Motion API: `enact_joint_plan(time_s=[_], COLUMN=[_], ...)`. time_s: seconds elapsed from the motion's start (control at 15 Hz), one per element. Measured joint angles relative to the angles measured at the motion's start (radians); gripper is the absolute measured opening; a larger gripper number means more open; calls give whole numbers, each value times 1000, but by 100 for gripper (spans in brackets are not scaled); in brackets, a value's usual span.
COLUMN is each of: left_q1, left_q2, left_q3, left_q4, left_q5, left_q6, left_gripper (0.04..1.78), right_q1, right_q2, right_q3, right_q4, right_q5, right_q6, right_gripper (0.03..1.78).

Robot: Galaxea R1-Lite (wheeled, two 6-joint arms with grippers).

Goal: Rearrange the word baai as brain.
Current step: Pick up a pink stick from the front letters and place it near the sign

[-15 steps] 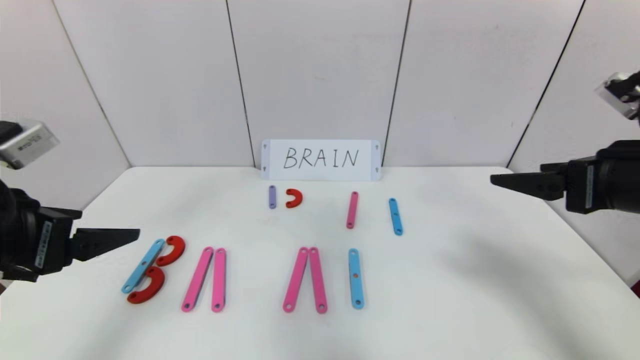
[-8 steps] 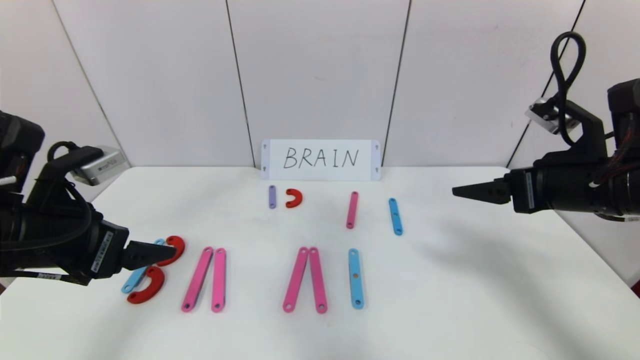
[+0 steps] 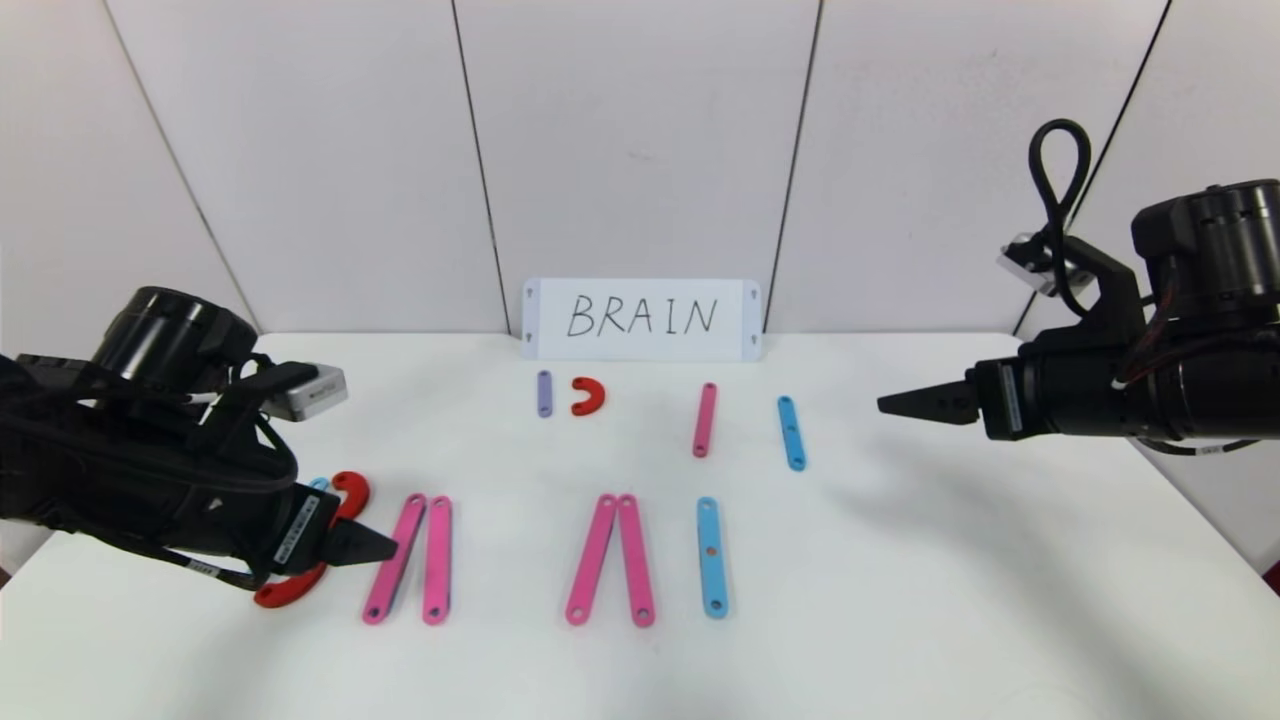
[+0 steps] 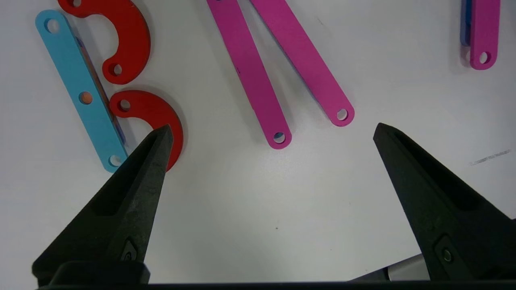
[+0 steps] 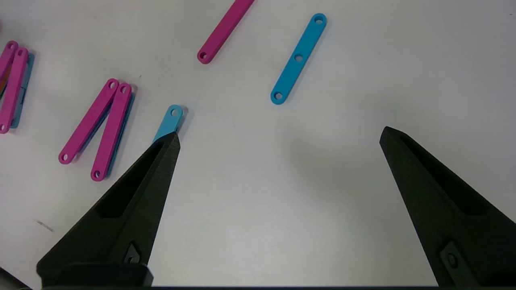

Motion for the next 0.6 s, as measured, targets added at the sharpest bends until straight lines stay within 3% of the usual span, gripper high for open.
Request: enact_joint_plan(time_s=[0.2,0.6], left_q1=[-10,-79], left_q2=[38,123], left_q3=[5,11], left_q4=[-3,-73], left_q5=[28,174], left_q6=[-27,-177], left_gripper=[174,174], right_q1=[-1,0], right_q2=[3,4], right_q3=[10,24], right_q4=[0,0], right_q5=[0,-2], right_q6=[0,0], right_gripper=[174,174])
